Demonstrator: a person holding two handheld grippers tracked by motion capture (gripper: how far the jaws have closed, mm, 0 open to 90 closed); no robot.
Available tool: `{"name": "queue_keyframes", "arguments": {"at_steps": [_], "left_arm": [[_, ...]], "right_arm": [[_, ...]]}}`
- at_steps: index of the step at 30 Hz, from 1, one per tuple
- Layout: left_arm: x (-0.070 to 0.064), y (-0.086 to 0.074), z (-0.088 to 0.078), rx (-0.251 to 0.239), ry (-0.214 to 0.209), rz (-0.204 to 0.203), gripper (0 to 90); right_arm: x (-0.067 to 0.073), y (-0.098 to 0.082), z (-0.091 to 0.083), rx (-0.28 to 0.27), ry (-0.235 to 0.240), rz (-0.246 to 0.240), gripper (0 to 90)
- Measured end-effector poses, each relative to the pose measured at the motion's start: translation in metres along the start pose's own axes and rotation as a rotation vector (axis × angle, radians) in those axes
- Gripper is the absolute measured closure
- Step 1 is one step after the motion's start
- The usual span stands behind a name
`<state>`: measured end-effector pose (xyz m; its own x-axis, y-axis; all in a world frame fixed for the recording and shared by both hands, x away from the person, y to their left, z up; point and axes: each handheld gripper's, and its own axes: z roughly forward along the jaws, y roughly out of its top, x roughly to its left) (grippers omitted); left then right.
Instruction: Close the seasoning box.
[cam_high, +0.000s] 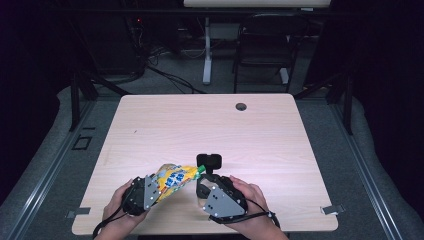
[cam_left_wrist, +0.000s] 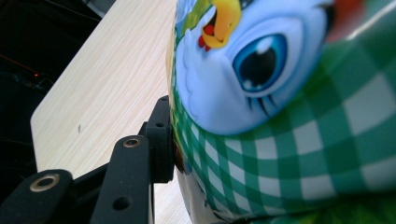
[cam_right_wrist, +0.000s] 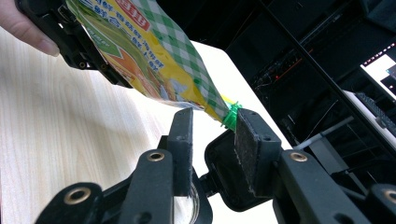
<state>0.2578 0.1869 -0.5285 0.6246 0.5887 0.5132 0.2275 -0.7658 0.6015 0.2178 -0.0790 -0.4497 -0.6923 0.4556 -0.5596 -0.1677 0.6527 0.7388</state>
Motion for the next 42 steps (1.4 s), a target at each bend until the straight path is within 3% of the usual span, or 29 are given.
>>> {"name": "queue_keyframes", "arguments": {"at_steps": [9, 27, 42], "left_arm": [[-0.004, 0.002, 0.001, 0.020, 0.023, 0.046, 56.9], [-0.005, 0.003, 0.002, 0.024, 0.029, 0.065, 56.9], [-0.004, 0.012, -0.004, 0.025, 0.075, 0.111, 57.0]], "right_arm": [[0.002, 0.000, 0.001, -0.006, 0.005, -0.009, 67.3], [0.010, 0.005, 0.003, -0.006, 0.009, -0.067, 68.2], [0.012, 0.011, 0.000, -0.012, -0.001, -0.099, 75.4]]}}
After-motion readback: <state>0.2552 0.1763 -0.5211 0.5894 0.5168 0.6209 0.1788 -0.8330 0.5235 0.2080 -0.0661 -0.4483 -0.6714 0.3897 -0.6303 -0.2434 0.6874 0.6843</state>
